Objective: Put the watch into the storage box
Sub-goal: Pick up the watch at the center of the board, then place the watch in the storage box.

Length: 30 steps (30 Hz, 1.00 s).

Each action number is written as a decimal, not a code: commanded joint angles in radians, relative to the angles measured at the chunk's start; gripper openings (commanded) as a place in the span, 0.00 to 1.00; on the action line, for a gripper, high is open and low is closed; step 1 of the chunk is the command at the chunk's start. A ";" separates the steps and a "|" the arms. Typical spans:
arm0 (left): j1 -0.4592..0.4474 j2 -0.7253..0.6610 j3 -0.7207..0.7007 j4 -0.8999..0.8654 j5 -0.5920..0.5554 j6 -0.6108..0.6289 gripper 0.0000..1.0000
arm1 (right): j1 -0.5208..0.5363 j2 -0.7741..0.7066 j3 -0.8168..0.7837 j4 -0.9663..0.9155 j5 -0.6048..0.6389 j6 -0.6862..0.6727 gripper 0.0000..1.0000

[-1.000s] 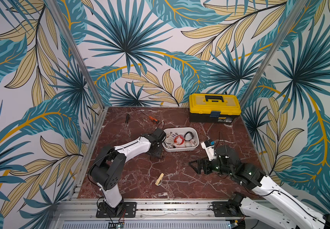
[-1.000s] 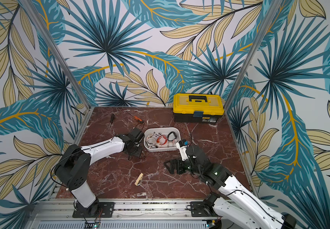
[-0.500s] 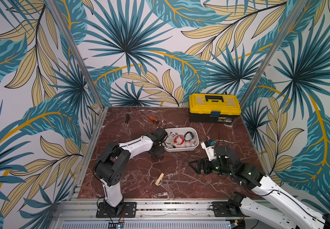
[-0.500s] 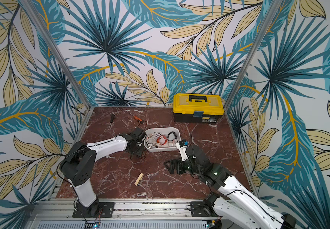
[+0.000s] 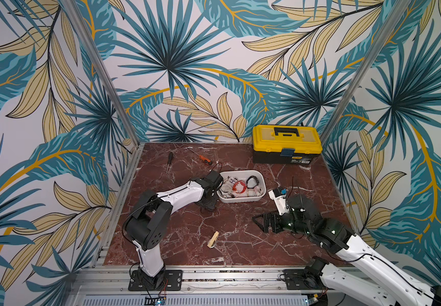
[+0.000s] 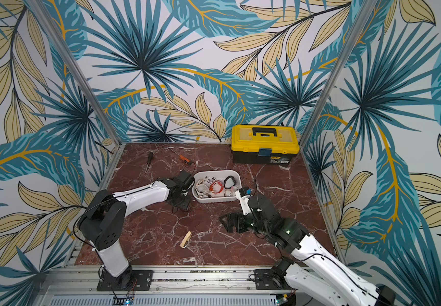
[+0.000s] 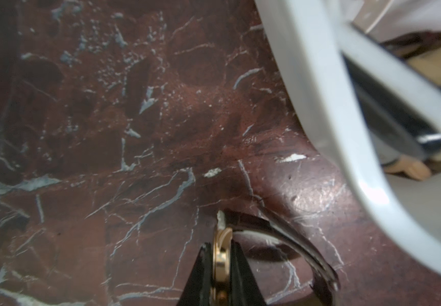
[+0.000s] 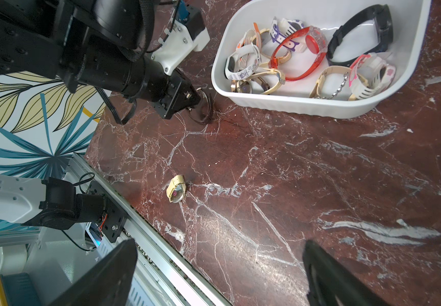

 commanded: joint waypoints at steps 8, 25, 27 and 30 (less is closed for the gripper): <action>-0.018 -0.208 0.162 -0.252 -0.115 -0.047 0.15 | 0.003 -0.012 -0.033 0.010 0.043 0.002 1.00; -0.219 0.268 0.826 -0.416 -0.072 -0.069 0.16 | 0.002 -0.110 -0.070 -0.060 0.203 0.030 1.00; -0.220 0.330 0.888 -0.428 -0.063 -0.082 0.16 | 0.002 -0.124 -0.074 -0.065 0.204 0.027 1.00; -0.225 0.400 0.971 -0.440 -0.057 -0.096 0.16 | 0.002 -0.132 -0.079 -0.068 0.198 0.029 1.00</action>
